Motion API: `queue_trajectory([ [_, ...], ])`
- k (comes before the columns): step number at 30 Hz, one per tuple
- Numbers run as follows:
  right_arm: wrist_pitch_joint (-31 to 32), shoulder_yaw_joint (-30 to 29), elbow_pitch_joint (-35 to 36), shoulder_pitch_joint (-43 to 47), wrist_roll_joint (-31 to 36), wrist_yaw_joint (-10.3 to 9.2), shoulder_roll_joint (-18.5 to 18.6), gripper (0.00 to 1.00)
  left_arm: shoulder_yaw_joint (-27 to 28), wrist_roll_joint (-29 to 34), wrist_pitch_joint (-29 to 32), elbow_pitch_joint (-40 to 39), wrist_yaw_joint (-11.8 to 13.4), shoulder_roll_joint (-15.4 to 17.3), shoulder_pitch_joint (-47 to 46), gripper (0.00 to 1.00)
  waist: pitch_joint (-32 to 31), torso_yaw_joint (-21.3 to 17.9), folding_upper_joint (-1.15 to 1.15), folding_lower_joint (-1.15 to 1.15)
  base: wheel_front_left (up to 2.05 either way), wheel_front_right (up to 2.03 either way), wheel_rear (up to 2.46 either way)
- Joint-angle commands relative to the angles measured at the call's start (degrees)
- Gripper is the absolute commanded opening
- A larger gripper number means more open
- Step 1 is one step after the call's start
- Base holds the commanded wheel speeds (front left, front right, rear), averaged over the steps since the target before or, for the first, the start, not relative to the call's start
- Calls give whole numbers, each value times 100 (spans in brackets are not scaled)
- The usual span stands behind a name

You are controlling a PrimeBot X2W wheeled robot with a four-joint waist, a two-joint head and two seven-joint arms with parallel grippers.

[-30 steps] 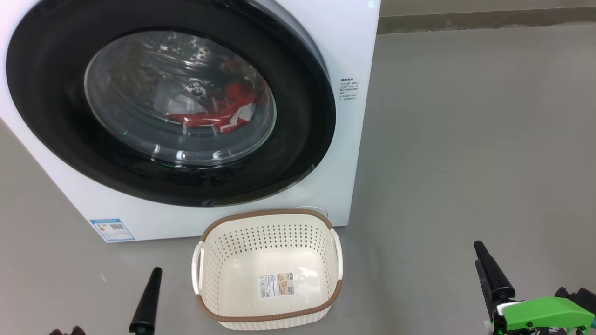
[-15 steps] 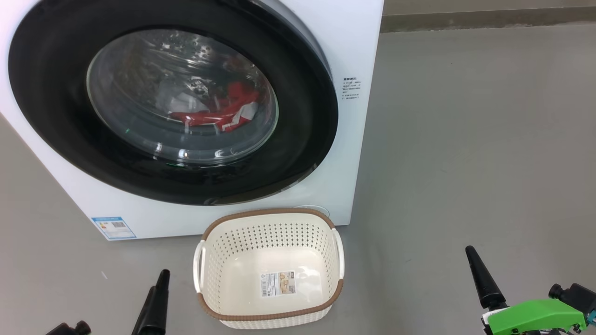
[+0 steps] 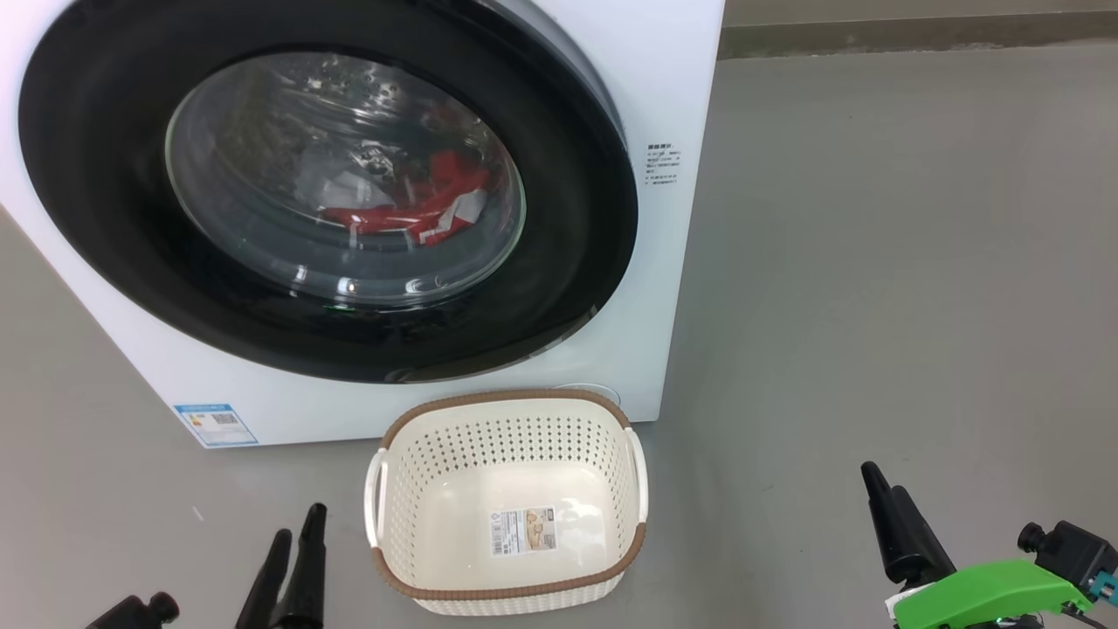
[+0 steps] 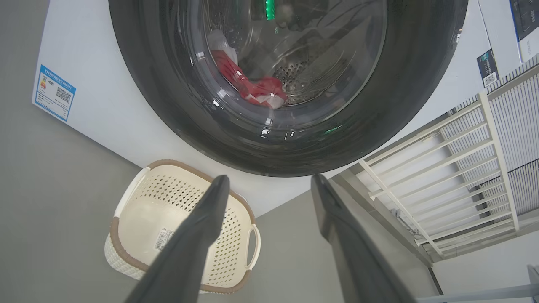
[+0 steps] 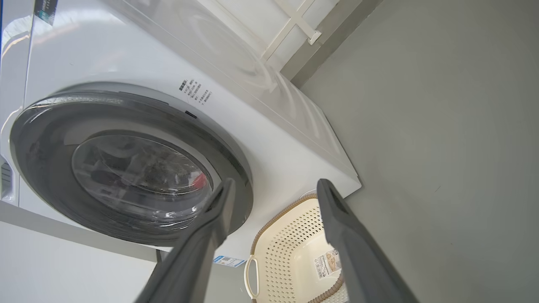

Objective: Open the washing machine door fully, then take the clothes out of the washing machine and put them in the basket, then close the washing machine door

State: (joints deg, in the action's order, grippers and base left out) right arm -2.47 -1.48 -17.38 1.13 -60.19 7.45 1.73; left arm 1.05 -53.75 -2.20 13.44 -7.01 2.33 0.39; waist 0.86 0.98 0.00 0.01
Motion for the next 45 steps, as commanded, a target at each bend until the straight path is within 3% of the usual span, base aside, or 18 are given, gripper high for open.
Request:
queue_trajectory([
  [1,-86,79,179,-20,217,2,86,100,63,244,-104,-205,14,106,-32,100,2,3,0,0,0,0,0],
  [45,-826,226,478,247,2921,3,113,100,25,3331,-849,-634,5,172,227,100,91,56,0,-1,0,0,0],
])
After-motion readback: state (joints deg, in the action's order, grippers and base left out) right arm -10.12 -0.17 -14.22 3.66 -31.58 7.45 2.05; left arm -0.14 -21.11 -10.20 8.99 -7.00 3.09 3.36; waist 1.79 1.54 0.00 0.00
